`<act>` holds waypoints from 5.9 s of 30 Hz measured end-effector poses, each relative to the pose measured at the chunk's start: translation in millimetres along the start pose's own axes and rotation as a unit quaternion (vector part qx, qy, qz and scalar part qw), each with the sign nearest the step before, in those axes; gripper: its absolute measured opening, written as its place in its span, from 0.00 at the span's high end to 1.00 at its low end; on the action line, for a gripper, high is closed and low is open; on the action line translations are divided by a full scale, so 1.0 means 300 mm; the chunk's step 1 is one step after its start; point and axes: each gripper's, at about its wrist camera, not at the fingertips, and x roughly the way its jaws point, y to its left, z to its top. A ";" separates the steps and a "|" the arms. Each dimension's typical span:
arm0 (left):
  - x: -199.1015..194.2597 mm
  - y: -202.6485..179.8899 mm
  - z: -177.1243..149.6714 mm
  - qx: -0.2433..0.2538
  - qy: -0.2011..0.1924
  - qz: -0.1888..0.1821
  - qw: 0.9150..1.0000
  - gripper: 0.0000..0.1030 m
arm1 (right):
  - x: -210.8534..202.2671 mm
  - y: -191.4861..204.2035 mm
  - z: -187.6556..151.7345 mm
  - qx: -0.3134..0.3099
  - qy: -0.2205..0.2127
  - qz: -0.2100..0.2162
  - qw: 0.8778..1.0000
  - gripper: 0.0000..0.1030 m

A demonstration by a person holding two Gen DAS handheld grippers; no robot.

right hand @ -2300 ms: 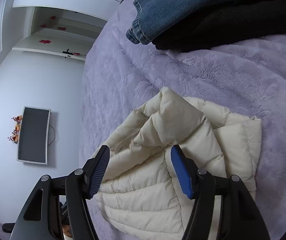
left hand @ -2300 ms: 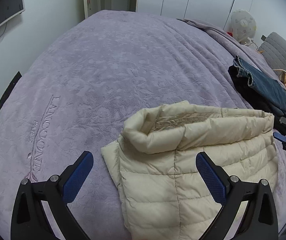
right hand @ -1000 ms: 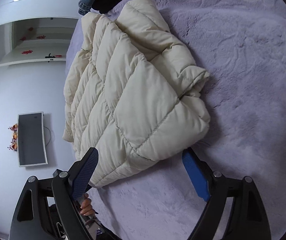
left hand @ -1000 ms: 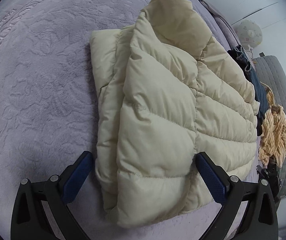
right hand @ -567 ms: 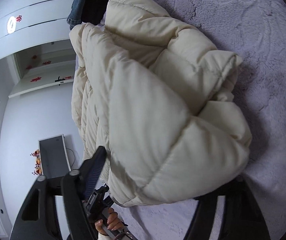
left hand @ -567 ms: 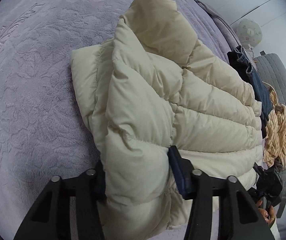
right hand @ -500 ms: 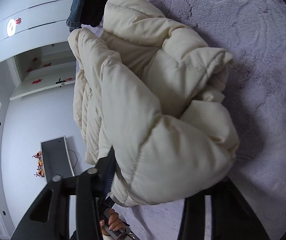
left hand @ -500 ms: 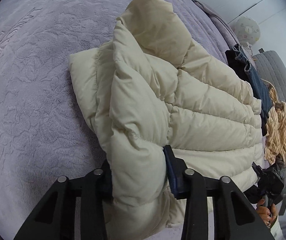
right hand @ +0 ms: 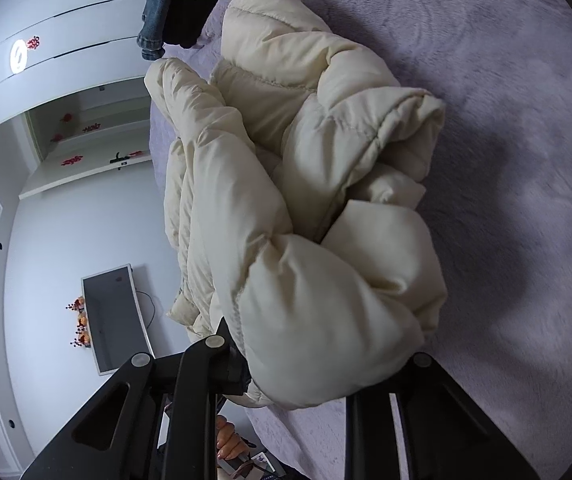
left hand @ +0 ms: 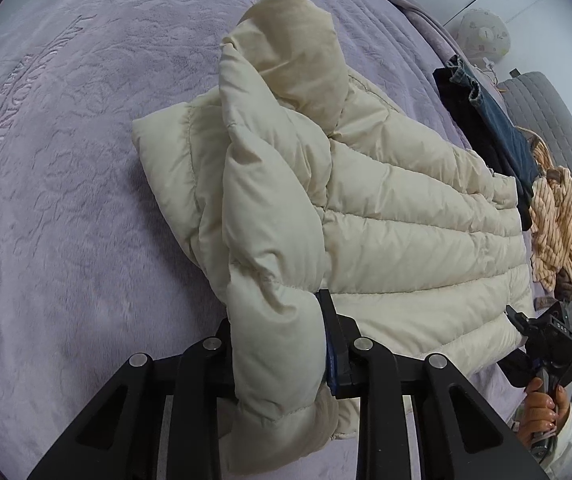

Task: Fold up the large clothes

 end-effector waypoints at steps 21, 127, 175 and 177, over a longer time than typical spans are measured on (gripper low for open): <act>-0.278 -0.074 -0.068 0.065 -0.053 0.054 0.995 0.53 | -0.244 0.250 -0.157 -0.170 -0.022 -0.183 0.968 0.71; 0.094 0.189 -0.047 -0.062 0.024 -0.127 0.990 0.01 | 0.483 0.326 -0.197 -0.373 0.087 -0.278 0.881 0.90; -0.001 -0.683 0.011 0.151 0.012 -0.039 0.988 0.81 | 0.053 0.271 -0.029 -0.289 0.075 -0.105 0.948 0.21; 0.002 -0.686 0.012 0.148 0.014 -0.037 0.988 0.81 | -0.046 0.283 -0.017 -0.300 0.041 -0.132 0.944 0.21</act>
